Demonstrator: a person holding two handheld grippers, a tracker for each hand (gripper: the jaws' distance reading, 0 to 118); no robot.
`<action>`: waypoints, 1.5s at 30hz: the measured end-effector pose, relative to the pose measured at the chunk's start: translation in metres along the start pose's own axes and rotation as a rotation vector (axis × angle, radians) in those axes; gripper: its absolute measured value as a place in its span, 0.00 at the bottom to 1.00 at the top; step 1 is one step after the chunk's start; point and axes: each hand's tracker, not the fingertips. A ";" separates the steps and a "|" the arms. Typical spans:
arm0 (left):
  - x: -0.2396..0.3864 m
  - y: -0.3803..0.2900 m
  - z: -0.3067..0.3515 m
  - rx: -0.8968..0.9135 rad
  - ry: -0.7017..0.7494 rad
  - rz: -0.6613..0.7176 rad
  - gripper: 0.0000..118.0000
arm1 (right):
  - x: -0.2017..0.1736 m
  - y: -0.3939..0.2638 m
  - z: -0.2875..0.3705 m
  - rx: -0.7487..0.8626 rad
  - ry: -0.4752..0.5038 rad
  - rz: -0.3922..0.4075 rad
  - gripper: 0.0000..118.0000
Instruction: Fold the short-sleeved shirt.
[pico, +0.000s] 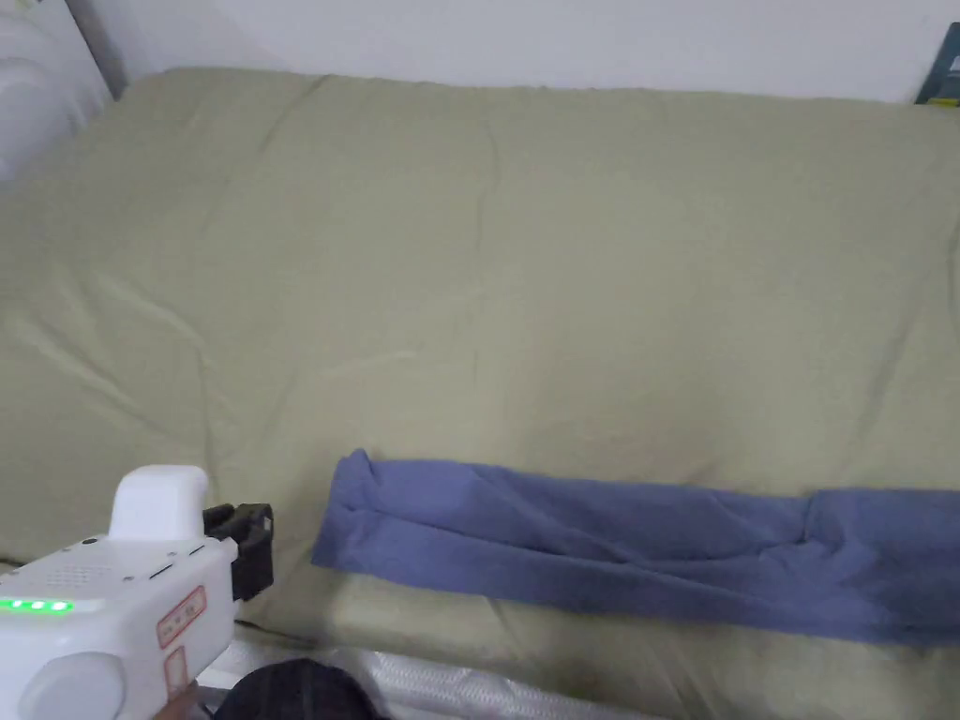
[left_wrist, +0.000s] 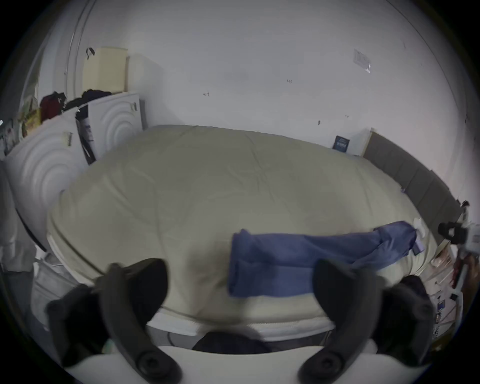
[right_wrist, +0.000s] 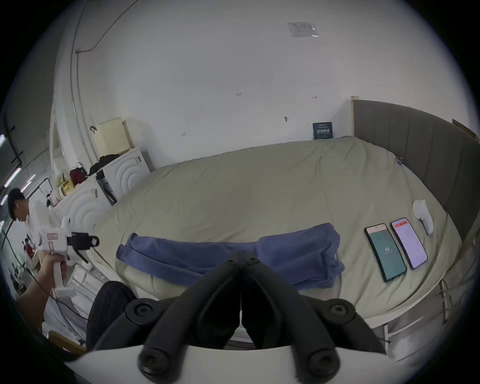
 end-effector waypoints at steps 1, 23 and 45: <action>-0.011 0.000 -0.003 0.052 -0.036 0.052 0.04 | -0.004 -0.001 0.000 0.009 0.014 -0.006 0.00; -0.076 0.023 -0.256 -0.464 -1.263 0.403 1.00 | -0.052 0.007 -0.047 -0.123 0.008 -0.023 0.00; -0.042 0.102 -0.132 -0.201 0.011 0.103 0.07 | -0.057 0.003 -0.044 -0.066 0.050 0.091 0.00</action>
